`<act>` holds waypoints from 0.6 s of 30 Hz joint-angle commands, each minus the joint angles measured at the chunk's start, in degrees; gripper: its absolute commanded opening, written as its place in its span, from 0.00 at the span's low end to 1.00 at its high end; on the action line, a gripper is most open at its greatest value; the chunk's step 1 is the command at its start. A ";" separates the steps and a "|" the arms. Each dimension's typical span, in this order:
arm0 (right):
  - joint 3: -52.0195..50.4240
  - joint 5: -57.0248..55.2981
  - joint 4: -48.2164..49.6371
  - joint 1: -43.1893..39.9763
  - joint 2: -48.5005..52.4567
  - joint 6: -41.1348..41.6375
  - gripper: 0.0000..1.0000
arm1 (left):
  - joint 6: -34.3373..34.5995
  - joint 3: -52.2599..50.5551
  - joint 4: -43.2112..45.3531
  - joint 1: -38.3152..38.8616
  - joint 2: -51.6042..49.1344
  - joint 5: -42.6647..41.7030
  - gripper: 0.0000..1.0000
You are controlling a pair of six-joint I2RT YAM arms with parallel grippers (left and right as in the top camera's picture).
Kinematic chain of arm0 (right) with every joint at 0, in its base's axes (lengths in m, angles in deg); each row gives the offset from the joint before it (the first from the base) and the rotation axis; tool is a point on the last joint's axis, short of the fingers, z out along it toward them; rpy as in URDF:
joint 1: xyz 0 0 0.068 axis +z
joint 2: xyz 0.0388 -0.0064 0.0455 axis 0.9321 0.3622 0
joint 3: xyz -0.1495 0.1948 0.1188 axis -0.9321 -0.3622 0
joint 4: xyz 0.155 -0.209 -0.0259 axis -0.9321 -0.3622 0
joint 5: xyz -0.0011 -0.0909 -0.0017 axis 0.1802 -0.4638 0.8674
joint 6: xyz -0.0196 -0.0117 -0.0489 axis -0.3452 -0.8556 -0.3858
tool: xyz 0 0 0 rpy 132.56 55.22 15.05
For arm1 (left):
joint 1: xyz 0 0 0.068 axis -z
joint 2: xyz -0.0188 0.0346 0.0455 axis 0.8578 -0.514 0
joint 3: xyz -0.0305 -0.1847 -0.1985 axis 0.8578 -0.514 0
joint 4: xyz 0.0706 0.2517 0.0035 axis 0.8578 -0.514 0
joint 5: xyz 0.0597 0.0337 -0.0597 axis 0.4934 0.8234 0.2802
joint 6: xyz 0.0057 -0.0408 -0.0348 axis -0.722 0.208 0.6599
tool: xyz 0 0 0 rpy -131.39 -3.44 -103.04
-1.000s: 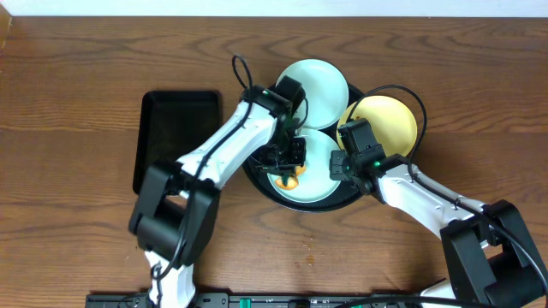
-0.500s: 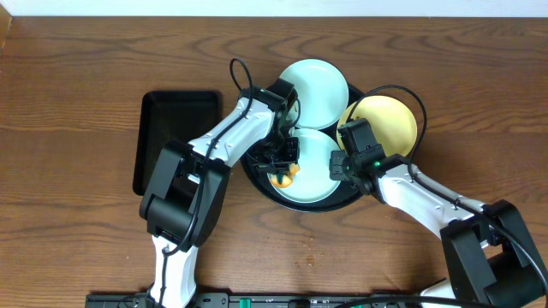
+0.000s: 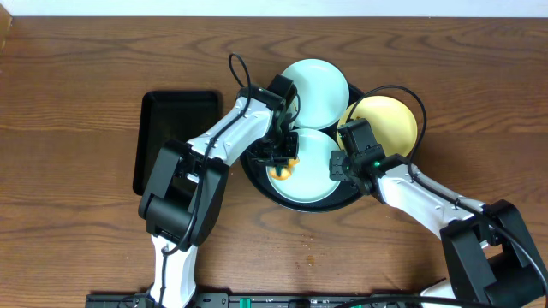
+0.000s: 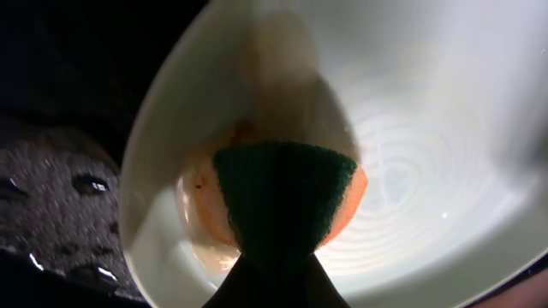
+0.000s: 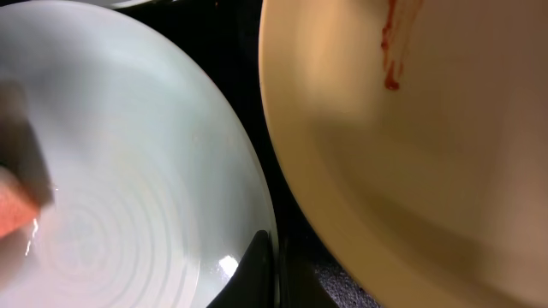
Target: Clean dirty plates on tray and stack at the side
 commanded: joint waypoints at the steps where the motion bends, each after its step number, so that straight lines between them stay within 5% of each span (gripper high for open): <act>1: -0.22 -1.22 -0.04 0.52 0.37 0.63 0.01 | -2.93 -0.31 1.64 -0.35 -1.29 3.17 0.07; 10: -0.22 -1.22 -0.04 0.52 0.35 0.63 0.01 | -4.66 -0.28 7.15 -0.35 -1.29 2.58 0.07; 18: -0.22 -1.25 -0.09 0.52 0.13 0.61 0.01 | -6.80 2.93 10.01 -0.72 0.26 -7.76 0.07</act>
